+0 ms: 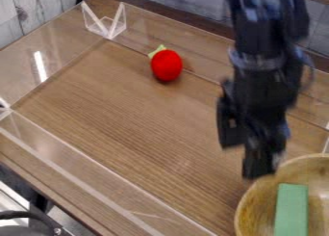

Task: Remove the green stick from the brown bowl and put it on the table

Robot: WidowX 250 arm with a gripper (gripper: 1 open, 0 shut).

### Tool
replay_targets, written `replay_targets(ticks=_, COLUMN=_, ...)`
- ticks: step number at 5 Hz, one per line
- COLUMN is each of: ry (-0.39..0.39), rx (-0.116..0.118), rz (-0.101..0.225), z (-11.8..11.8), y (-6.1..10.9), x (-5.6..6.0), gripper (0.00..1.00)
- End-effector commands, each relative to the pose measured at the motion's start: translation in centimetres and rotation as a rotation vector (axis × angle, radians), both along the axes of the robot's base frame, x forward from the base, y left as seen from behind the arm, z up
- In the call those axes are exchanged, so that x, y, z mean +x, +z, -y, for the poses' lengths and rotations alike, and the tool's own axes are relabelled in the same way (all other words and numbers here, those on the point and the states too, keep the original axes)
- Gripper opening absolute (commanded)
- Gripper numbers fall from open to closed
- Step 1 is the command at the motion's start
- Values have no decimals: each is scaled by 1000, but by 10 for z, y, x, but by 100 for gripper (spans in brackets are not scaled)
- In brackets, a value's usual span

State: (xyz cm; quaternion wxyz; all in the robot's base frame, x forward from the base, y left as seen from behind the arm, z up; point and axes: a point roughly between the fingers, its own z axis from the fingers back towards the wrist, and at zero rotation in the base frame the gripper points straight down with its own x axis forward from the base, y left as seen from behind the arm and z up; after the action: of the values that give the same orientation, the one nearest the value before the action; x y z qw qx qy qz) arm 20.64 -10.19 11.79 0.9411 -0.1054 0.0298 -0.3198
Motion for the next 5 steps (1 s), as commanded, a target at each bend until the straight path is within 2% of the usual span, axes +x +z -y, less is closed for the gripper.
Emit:
replay_targets(ticks=1, ry=113, rx=2, rz=71, z=-28, y=28, x=20, gripper=100)
replay_targets(ticks=2, ry=217, rx=7, rz=74, z=-37, y=29, x=25, gripper=100)
replay_targets(ticks=3, ry=271, rx=18, rz=83, z=-36, y=25, x=25, gripper=100)
replay_targets(ticks=5, ry=394, rx=41, rz=80, z=-42, y=23, x=39, gripper=100)
